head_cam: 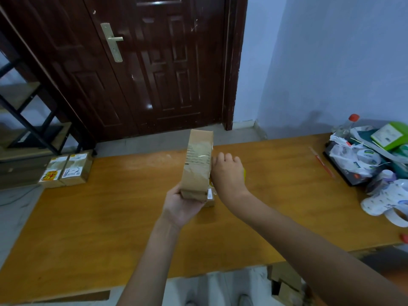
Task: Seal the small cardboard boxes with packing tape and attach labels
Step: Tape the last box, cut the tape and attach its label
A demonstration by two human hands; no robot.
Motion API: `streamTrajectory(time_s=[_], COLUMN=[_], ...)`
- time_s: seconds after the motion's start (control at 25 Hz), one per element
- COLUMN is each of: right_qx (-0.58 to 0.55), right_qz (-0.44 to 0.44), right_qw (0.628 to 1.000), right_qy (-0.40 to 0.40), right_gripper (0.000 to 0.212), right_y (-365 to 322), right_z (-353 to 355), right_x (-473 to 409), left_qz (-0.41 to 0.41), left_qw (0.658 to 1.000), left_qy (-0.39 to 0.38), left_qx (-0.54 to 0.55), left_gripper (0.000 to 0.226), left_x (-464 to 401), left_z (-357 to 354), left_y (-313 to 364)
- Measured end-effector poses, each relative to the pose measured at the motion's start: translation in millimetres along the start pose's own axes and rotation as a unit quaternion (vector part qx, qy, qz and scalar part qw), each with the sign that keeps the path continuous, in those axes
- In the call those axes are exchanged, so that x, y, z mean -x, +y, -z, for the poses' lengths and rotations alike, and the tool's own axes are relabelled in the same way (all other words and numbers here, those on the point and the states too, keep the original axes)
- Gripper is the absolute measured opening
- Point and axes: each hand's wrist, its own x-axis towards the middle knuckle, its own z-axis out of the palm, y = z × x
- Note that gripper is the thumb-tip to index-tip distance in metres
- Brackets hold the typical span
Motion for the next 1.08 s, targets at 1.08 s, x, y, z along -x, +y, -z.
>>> streamTrajectory(time_s=[1.08], right_qx=[-0.334], right_qz=[-0.050], right_qw=[0.938], right_qy=[0.082], right_gripper=[0.034], right_y=[84.4], right_z=[-18.7], right_x=[0.0], left_qz=[-0.042], left_qw=[0.934], left_qy=[0.066], left_qx=[-0.348], left_gripper=[0.062], left_x=[-11.4], left_z=[-4.4], left_y=[19.5])
